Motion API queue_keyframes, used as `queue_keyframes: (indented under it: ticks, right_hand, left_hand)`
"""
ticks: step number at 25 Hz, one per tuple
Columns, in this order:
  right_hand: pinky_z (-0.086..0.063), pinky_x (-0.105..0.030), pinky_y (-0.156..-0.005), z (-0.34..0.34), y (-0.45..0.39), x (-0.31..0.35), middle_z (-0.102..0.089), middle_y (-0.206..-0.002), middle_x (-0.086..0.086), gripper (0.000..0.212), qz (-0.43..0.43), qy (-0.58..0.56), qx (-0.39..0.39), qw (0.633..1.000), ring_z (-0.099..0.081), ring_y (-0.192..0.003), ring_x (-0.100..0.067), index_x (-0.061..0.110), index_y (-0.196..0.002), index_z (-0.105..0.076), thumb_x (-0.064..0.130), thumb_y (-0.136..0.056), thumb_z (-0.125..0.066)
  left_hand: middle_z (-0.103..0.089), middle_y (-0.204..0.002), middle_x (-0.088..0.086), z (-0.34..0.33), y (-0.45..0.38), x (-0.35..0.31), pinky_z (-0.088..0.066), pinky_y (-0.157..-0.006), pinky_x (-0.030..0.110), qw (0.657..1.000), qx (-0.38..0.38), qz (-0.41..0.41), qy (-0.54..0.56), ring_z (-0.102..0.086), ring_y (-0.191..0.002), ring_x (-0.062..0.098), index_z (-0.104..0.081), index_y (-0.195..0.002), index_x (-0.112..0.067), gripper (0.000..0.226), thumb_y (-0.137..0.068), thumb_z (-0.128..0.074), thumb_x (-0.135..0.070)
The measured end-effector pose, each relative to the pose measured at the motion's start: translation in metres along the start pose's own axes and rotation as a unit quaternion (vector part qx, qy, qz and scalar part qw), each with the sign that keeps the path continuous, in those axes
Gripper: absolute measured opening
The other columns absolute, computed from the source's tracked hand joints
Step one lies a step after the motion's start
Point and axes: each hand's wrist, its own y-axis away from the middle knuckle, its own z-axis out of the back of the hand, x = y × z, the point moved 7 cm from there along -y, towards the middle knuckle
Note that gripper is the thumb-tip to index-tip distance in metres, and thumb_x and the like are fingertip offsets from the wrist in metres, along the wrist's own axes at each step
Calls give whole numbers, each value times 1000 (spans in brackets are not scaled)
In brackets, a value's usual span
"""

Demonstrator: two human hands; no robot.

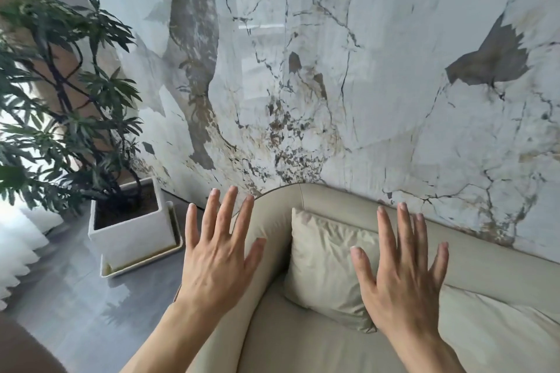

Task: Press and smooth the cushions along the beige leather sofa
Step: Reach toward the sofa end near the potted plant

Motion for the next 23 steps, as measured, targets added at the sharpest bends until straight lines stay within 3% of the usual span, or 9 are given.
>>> queue_keyframes:
  ticks: [3, 7, 14, 18, 23]
  right_hand:
    - [-17, -63, -111, -24, -17, 0, -27, -159, -10, 72, -38, 14, 11, 999, -27, -145, -33, 16, -148, -37, 60, -93, -23]
    - [-17, -64, -111, -60, -35, 10, -27, -159, -9, 73, -89, 44, 14, 995, -26, -145, -31, 18, -148, -36, 62, -94, -16]
    - [-10, -61, -115, -124, -57, 92, -23, -161, -9, 70, -173, 153, 20, 973, -20, -148, -29, 21, -152, -26, 57, -92, -32]
    - [-1, -55, -117, -124, -58, 133, -18, -163, -6, 70, -218, 186, 18, 958, -12, -150, -25, 26, -154, -18, 58, -93, -30]
    - [-3, -57, -116, -104, -54, 161, -16, -163, -5, 70, -257, 189, -11, 948, -12, -150, -25, 25, -153, -23, 57, -92, -32]
  left_hand:
    - [-37, -155, 12, -28, -35, 4, -12, -118, 57, 999, 10, -34, 5, -22, -146, 33, -40, -147, -18, 65, -91, -40, -50]
    - [-37, -156, 11, -71, -80, 19, -5, -119, 52, 996, 14, -78, 36, -21, -146, 31, -39, -147, -18, 65, -90, -41, -50]
    - [-34, -157, 14, -167, -165, 85, -1, -120, 52, 975, 43, -196, 95, -17, -147, 33, -37, -148, -16, 66, -93, -33, -52]
    - [-30, -159, 14, -183, -188, 108, -3, -120, 55, 959, 67, -237, 137, -15, -149, 34, -34, -150, -17, 67, -94, -29, -54]
    - [-31, -158, 15, -169, -192, 117, -11, -119, 60, 945, 62, -273, 169, -19, -148, 36, -37, -149, -14, 66, -94, -32, -51]
